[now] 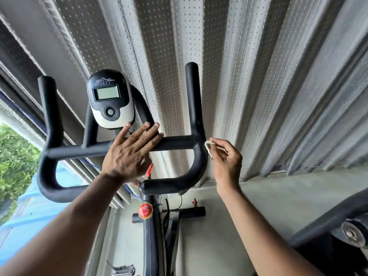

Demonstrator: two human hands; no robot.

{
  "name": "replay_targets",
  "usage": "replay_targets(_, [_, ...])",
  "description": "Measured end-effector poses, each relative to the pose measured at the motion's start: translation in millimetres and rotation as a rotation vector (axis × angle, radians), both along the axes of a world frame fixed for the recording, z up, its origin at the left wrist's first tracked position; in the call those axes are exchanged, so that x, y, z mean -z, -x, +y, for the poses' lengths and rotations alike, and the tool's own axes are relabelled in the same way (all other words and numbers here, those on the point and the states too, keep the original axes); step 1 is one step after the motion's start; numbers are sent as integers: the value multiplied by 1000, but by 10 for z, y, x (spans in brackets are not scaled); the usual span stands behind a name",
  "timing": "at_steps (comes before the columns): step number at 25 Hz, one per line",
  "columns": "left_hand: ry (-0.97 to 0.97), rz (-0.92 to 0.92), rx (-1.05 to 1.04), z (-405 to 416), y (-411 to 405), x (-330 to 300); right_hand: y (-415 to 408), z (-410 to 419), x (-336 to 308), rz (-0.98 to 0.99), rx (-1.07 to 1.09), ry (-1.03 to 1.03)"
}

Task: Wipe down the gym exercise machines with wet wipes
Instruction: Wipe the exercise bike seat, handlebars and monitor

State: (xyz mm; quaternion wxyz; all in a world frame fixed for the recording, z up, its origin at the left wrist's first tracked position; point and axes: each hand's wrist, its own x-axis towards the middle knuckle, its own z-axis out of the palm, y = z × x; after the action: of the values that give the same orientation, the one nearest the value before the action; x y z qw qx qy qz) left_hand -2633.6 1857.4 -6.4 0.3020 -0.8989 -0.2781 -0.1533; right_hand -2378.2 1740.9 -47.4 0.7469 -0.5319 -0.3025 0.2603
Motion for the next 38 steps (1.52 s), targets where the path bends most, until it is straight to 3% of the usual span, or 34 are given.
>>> replay_targets(2, [0,-10,0,-13,-13,7,-1,-51,1,-40,-71,0])
replay_targets(5, [5,-19,1,-3,-7,-4,30,-194,32,50,-89,40])
replay_targets(8, [-3,-26,-1,-18,-12,13,195,-443,165,306,-107,95])
replay_targets(12, [2,-38,-7,-29,-29,19,295,-493,235,733,-300,94])
replay_targets(17, [9,-14,-22,-10,9,30,58,116,160,888,-465,2])
replay_targets(21, [7,-3,-13,7,18,22,226,112,268,1107,-515,-77])
replay_targets(29, [2,3,-33,-35,4,-3,722,-425,542,922,-653,18])
replay_targets(38, [18,-9,-17,-35,8,-21,425,-327,286,855,-509,-3])
